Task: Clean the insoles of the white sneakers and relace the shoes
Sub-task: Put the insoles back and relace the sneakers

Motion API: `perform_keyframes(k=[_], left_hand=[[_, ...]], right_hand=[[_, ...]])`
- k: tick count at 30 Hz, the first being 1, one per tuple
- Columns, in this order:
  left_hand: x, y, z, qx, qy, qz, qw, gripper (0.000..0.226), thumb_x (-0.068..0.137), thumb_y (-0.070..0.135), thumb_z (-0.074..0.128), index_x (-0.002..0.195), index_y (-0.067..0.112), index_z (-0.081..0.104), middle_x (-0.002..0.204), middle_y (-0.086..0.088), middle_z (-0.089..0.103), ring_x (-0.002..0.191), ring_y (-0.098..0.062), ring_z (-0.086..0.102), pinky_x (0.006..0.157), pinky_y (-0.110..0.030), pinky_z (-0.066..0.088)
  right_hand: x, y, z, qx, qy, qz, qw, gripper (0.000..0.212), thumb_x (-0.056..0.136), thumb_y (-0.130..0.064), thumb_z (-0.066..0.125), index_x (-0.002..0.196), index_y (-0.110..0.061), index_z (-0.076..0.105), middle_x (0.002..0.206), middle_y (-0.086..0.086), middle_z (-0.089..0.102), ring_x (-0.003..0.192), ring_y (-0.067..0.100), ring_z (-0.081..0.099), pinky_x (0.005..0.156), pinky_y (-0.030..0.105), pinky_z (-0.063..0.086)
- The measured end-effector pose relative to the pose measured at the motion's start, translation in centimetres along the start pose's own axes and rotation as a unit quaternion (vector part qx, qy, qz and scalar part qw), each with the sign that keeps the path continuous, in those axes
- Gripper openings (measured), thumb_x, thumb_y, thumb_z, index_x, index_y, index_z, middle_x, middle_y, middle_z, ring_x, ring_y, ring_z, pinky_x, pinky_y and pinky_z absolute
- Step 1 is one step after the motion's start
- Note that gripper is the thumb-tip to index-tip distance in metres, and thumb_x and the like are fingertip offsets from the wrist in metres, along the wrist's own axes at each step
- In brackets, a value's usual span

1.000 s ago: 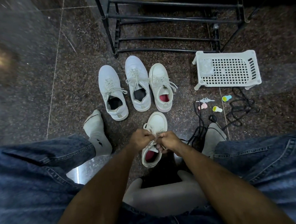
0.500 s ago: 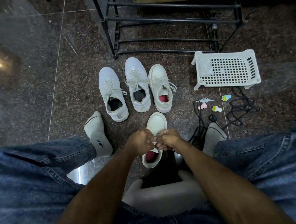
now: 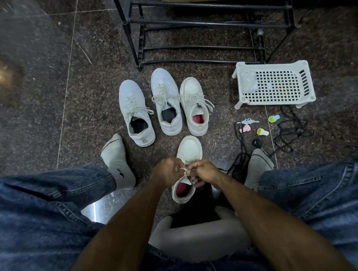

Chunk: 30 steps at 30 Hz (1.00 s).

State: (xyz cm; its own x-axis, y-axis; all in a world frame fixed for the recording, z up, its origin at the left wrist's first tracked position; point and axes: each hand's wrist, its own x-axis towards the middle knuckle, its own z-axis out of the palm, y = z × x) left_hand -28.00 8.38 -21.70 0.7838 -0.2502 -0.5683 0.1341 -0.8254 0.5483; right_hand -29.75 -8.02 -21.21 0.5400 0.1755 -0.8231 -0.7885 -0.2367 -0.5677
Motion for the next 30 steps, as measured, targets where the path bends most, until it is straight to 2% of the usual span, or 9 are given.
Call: perform_keyframes(k=[6,10,13,14,16,19,24,27,30], left_hand=[[-0.1,0.5,-0.2,-0.012,0.036,-0.020,0.999,0.012,0.081,0.019,0.067,0.079,0.029,0.060,0.087,0.003,0.068,0.084,-0.017,0.064,0.073,-0.030,0.050],[0.0,0.5,0.0,-0.061,0.037,-0.058,0.996,0.013,0.076,0.019,0.069,0.069,0.030,0.066,0.079,0.006,0.071,0.079,-0.017,0.068,0.074,-0.030,0.054],[0.3,0.1,0.1,-0.068,-0.003,-0.032,0.997,0.017,0.075,0.014,0.067,0.081,0.026,0.078,0.085,0.002,0.075,0.079,-0.016,0.070,0.076,-0.030,0.056],[0.3,0.2,0.0,-0.063,-0.022,-0.026,0.997,0.017,0.075,0.013,0.066,0.084,0.021,0.078,0.086,0.000,0.075,0.080,-0.016,0.069,0.075,-0.028,0.054],[0.2,0.7,-0.1,-0.026,-0.047,-0.017,0.998,0.013,0.073,0.021,0.064,0.077,0.016,0.074,0.077,-0.002,0.072,0.075,-0.018,0.066,0.068,-0.025,0.051],[-0.3,1.7,0.0,0.066,-0.015,-0.007,0.998,0.014,0.079,0.029,0.065,0.076,0.016,0.067,0.075,-0.001,0.063,0.076,-0.021,0.061,0.064,-0.028,0.044],[-0.1,2.7,-0.8,0.154,-0.004,-0.012,0.988,0.019,0.081,0.036,0.063,0.086,0.019,0.071,0.095,-0.005,0.070,0.091,-0.028,0.066,0.071,-0.030,0.047],[0.5,3.6,-1.4,0.205,-0.014,-0.024,0.978,0.033,0.078,0.044,0.060,0.097,0.018,0.069,0.106,-0.008,0.068,0.099,-0.030,0.065,0.080,-0.034,0.049],[0.7,3.8,-1.6,0.216,-0.040,-0.025,0.975,0.039,0.084,0.043,0.055,0.106,0.013,0.066,0.116,-0.014,0.065,0.106,-0.033,0.062,0.084,-0.036,0.047]], right_hand=[[0.4,-0.3,-0.3,0.051,-0.028,0.062,0.996,0.024,0.090,0.003,0.047,0.079,-0.016,0.057,0.057,-0.002,0.048,0.054,0.010,0.044,0.064,0.032,0.056],[0.3,-0.6,-0.1,0.079,-0.007,0.084,0.993,0.022,0.088,0.003,0.044,0.087,-0.015,0.056,0.059,-0.001,0.049,0.052,0.011,0.045,0.067,0.033,0.055],[0.1,-0.7,-0.2,0.097,-0.006,0.087,0.991,0.020,0.092,-0.001,0.044,0.086,-0.016,0.055,0.062,-0.001,0.046,0.054,0.011,0.041,0.070,0.034,0.053],[0.1,-0.7,-0.2,0.104,-0.008,0.089,0.991,0.020,0.094,-0.003,0.044,0.084,-0.017,0.054,0.063,-0.001,0.043,0.055,0.011,0.039,0.069,0.033,0.052],[0.0,-0.8,-0.4,0.112,-0.013,0.091,0.989,0.020,0.094,-0.005,0.045,0.081,-0.018,0.052,0.063,-0.002,0.040,0.055,0.012,0.036,0.067,0.031,0.051],[-0.1,-0.9,-0.4,0.107,-0.018,0.093,0.990,0.019,0.094,-0.008,0.047,0.080,-0.020,0.051,0.063,-0.002,0.040,0.055,0.011,0.035,0.062,0.027,0.048],[-0.3,-1.5,-0.6,-0.033,0.039,0.022,0.998,0.020,0.086,0.002,0.050,0.076,-0.009,0.064,0.058,0.004,0.053,0.049,0.013,0.045,0.051,0.025,0.039],[-0.2,-1.8,-0.7,-0.160,0.068,-0.047,0.984,0.019,0.083,0.004,0.056,0.082,-0.002,0.074,0.051,-0.004,0.058,0.041,0.001,0.048,0.043,0.016,0.039],[0.1,-1.4,-1.2,-0.256,0.091,-0.062,0.960,0.014,0.082,-0.010,0.065,0.074,-0.016,0.075,0.067,-0.003,0.067,0.062,0.006,0.058,0.066,0.023,0.051]])
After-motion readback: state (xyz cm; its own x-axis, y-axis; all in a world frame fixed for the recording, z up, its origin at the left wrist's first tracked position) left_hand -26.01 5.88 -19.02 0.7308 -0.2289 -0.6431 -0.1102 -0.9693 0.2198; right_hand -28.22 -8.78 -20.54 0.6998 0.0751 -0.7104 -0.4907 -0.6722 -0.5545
